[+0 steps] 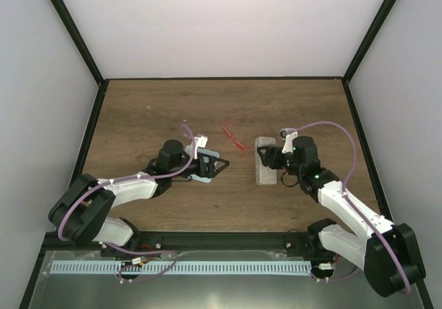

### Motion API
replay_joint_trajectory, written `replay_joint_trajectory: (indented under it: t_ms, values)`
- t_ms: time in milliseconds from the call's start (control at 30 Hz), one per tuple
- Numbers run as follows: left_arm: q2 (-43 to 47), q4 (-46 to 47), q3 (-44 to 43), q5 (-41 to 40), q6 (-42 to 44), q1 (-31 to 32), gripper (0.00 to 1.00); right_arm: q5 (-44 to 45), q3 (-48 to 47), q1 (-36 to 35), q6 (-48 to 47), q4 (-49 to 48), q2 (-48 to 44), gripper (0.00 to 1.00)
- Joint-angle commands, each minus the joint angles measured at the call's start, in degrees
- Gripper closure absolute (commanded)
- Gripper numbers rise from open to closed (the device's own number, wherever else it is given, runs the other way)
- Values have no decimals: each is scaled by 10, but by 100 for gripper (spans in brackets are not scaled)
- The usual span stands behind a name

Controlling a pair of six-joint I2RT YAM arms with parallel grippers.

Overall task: Organize the sunglasses
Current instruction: Pick up the sunglasses case from the center of the board, then open the sunglasses case.

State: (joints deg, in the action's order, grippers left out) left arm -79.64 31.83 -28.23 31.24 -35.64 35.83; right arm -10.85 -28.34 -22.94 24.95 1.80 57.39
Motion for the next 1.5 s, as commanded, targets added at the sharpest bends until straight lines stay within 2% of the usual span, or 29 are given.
replay_joint_trajectory:
  t_ms: [0,267,533,967,1467]
  values:
    - [-32,62,-11,50,-8,23,0,-158,13,40,11,-73,-20,41]
    - [-55,61,-24,30,14,53,0,-289,24,50,29,-122,-3,41]
    - [-76,67,-36,5,24,66,0,-342,35,50,42,-159,21,42]
    - [-89,99,-34,-17,3,73,0,-377,46,49,51,-190,33,42]
    - [-95,112,-37,-19,-4,77,0,-363,41,14,43,-197,63,42]
